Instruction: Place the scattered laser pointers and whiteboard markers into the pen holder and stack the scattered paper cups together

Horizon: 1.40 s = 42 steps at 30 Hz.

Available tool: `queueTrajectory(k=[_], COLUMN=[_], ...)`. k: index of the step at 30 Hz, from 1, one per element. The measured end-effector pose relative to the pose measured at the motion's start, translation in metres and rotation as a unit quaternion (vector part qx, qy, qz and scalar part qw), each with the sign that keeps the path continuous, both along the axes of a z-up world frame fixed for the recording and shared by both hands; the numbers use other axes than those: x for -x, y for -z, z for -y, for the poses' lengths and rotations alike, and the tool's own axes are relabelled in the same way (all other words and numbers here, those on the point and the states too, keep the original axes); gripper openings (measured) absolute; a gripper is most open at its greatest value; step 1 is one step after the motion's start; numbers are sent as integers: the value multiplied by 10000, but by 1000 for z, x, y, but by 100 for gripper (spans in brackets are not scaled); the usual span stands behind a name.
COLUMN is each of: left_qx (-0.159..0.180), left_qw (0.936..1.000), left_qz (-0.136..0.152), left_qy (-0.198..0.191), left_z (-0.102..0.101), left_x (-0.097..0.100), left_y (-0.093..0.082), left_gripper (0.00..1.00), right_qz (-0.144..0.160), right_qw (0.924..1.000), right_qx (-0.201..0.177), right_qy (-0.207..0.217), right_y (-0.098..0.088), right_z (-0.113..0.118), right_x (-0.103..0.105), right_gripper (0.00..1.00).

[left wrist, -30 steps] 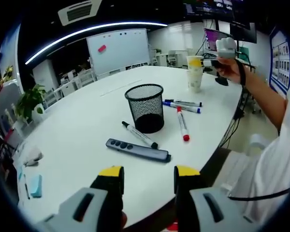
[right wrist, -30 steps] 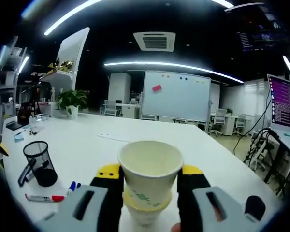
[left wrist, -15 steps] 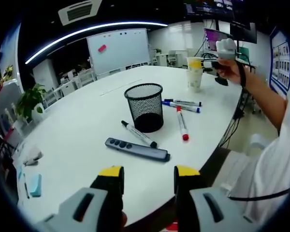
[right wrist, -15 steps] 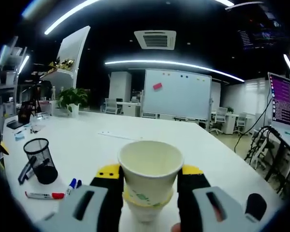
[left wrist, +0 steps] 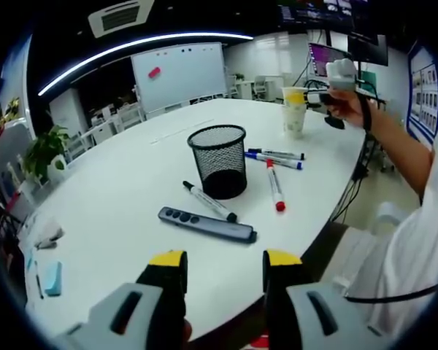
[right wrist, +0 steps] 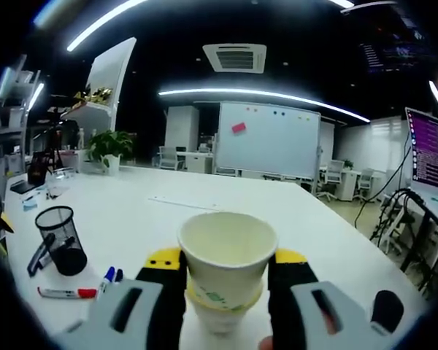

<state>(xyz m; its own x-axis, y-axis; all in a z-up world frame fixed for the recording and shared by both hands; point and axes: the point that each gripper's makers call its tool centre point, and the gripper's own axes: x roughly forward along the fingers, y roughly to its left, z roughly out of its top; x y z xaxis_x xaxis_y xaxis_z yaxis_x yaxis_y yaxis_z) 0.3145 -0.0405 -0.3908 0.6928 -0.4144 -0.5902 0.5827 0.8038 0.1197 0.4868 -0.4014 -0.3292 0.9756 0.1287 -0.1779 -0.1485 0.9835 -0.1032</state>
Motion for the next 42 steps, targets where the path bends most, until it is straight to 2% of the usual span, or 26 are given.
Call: queueTrajectory(k=[42], left_qx=[14], left_qw=[10000], left_qz=[-32], left_qy=[-20], left_z=[-2], left_x=[3], left_y=[3], left_gripper=[42], right_qz=[-73], right_qw=[9996], right_qx=[-4], right_qy=[-260], right_y=[9], right_z=[-10], right_x=[1], right_gripper=[42])
